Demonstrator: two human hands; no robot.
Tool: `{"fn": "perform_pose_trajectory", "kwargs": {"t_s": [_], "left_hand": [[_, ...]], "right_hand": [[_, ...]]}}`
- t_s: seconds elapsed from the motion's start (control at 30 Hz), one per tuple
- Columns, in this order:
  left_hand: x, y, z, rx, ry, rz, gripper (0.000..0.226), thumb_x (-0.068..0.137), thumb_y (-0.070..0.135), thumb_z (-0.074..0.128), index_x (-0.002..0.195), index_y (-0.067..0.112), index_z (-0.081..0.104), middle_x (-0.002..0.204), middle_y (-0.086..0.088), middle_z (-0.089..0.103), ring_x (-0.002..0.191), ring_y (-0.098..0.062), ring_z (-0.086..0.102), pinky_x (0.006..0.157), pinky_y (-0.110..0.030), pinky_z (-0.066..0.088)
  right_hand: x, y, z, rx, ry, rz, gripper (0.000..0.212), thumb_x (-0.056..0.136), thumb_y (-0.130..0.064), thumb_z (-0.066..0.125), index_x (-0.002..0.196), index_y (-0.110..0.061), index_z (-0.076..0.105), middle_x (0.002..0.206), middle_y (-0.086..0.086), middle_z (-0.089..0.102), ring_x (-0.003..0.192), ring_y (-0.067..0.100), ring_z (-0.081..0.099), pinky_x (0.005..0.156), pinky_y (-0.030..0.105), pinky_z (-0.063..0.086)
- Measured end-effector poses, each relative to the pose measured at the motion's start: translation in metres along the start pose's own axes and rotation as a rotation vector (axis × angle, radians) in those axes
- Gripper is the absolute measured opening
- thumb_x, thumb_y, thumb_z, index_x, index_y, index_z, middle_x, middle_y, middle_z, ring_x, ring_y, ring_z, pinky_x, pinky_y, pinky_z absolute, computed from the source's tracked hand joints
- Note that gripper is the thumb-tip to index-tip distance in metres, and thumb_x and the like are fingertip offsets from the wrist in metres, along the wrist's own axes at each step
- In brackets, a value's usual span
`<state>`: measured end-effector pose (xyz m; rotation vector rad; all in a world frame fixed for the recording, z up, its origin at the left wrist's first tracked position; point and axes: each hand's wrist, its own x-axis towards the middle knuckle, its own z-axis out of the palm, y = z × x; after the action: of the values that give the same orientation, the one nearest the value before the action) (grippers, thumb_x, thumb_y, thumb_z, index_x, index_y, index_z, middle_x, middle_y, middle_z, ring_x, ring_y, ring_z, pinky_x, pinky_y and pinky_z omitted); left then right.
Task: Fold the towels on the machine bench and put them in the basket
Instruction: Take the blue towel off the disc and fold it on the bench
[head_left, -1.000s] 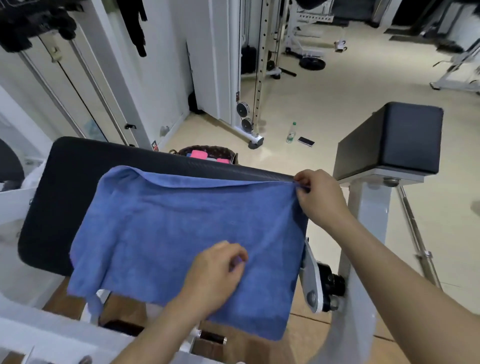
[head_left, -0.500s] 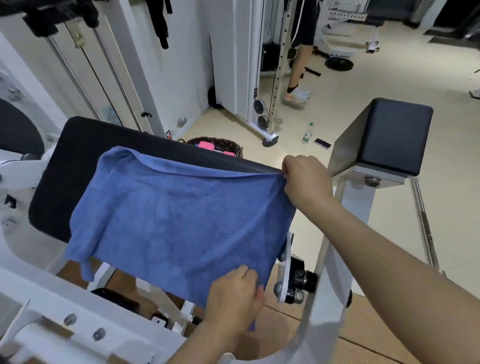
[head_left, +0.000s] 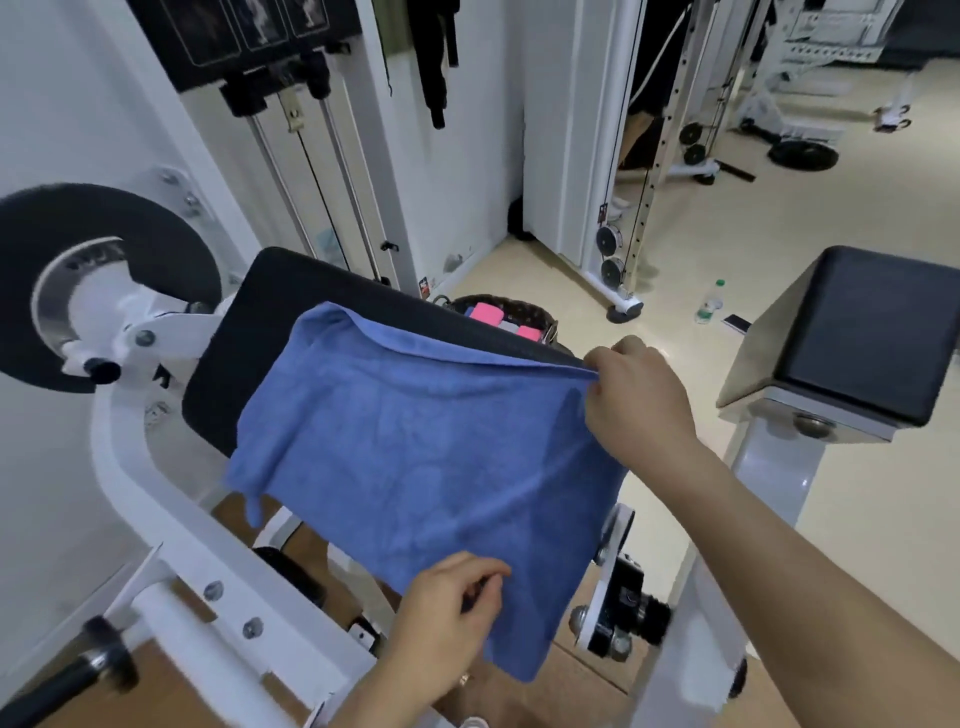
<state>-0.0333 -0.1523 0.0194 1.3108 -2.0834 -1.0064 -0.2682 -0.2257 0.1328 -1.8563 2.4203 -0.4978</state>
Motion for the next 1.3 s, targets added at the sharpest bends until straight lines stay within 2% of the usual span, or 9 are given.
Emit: {"fn": "perform_pose_trajectory", "kwargs": {"t_s": [0.13, 0.23, 0.53, 0.73, 0.8, 0.97, 1.1, 1.17, 1.3], "left_hand": [[0.021, -0.009, -0.054, -0.018, 0.218, -0.119, 0.018, 0.083, 0.027, 0.059, 0.086, 0.039, 0.073, 0.091, 0.026, 0.066, 0.074, 0.002, 0.062, 0.067, -0.008, 0.043], [0.041, -0.027, -0.105, -0.041, 0.294, -0.197, 0.03, 0.091, 0.019, 0.061, 0.086, 0.049, 0.064, 0.087, 0.03, 0.067, 0.081, 0.001, 0.064, 0.073, -0.018, 0.05], [0.134, -0.08, -0.212, -0.047, 0.608, -0.283, 0.019, 0.09, 0.018, 0.062, 0.09, 0.035, 0.071, 0.089, 0.013, 0.065, 0.077, -0.005, 0.06, 0.072, -0.017, 0.045], [0.177, -0.149, -0.236, 0.194, 0.415, -0.564, 0.031, 0.088, 0.036, 0.063, 0.115, 0.022, 0.061, 0.11, -0.004, 0.063, 0.102, -0.027, 0.06, 0.083, -0.036, 0.049], [0.178, -0.159, -0.236, 0.12, 0.382, -0.618, 0.019, 0.087, 0.034, 0.067, 0.099, 0.021, 0.059, 0.098, -0.001, 0.062, 0.095, -0.025, 0.061, 0.073, -0.031, 0.045], [0.177, -0.137, -0.255, 0.094, 0.487, -0.34, 0.01, 0.093, 0.014, 0.056, 0.086, 0.019, 0.051, 0.076, 0.003, 0.059, 0.072, -0.019, 0.056, 0.059, -0.029, 0.039], [0.17, -0.121, -0.249, 0.391, 0.462, 0.281, 0.011, 0.085, 0.008, 0.049, 0.079, 0.013, 0.056, 0.079, -0.002, 0.059, 0.072, -0.019, 0.051, 0.064, -0.033, 0.042], [0.16, -0.131, -0.224, 0.47, 0.336, 0.451, 0.01, 0.08, 0.003, 0.054, 0.083, 0.01, 0.061, 0.092, -0.006, 0.059, 0.08, -0.024, 0.053, 0.069, -0.036, 0.046], [0.138, -0.16, -0.189, 0.469, 0.117, 0.414, 0.043, 0.07, 0.002, 0.072, 0.108, 0.019, 0.065, 0.123, -0.001, 0.048, 0.11, -0.02, 0.05, 0.087, -0.033, 0.051]], "right_hand": [[0.026, -0.049, -0.006, 0.376, -0.349, -0.044, 0.026, 0.09, -0.019, 0.053, 0.111, -0.017, 0.068, 0.096, -0.005, 0.063, 0.087, 0.018, 0.059, 0.072, 0.027, 0.046], [0.042, -0.087, 0.005, 0.307, -0.59, -0.131, 0.032, 0.092, -0.033, 0.057, 0.121, -0.022, 0.061, 0.109, -0.006, 0.062, 0.095, 0.015, 0.061, 0.08, 0.027, 0.048], [0.082, -0.191, 0.078, 0.156, -0.294, -0.419, 0.053, 0.094, -0.028, 0.047, 0.145, -0.028, 0.03, 0.128, 0.0, 0.044, 0.105, 0.024, 0.055, 0.076, 0.038, 0.05], [0.107, -0.206, 0.102, 0.01, -0.158, -0.361, 0.055, 0.097, -0.037, 0.041, 0.147, -0.032, 0.02, 0.113, -0.003, 0.048, 0.097, 0.022, 0.056, 0.058, 0.032, 0.039], [0.115, -0.212, 0.103, 0.001, -0.158, -0.328, 0.05, 0.098, -0.044, 0.037, 0.145, -0.032, 0.024, 0.113, -0.003, 0.05, 0.099, 0.023, 0.058, 0.061, 0.033, 0.042], [0.148, -0.232, 0.094, 0.016, -0.323, -0.155, 0.043, 0.094, -0.058, 0.032, 0.096, -0.023, 0.058, 0.095, -0.001, 0.059, 0.089, 0.023, 0.057, 0.062, 0.032, 0.039], [0.165, -0.251, 0.087, 0.368, -0.192, -0.314, 0.03, 0.094, -0.031, 0.044, 0.074, -0.015, 0.06, 0.069, 0.0, 0.056, 0.071, 0.02, 0.051, 0.065, 0.034, 0.043], [0.162, -0.26, 0.089, 0.445, -0.273, -0.454, 0.02, 0.092, -0.017, 0.049, 0.095, -0.019, 0.068, 0.087, -0.001, 0.061, 0.083, 0.017, 0.054, 0.081, 0.034, 0.045], [0.145, -0.25, 0.113, -0.064, -0.42, -0.744, 0.055, 0.083, -0.013, 0.053, 0.135, -0.031, 0.05, 0.125, -0.006, 0.05, 0.106, 0.02, 0.042, 0.085, 0.038, 0.049]]}}
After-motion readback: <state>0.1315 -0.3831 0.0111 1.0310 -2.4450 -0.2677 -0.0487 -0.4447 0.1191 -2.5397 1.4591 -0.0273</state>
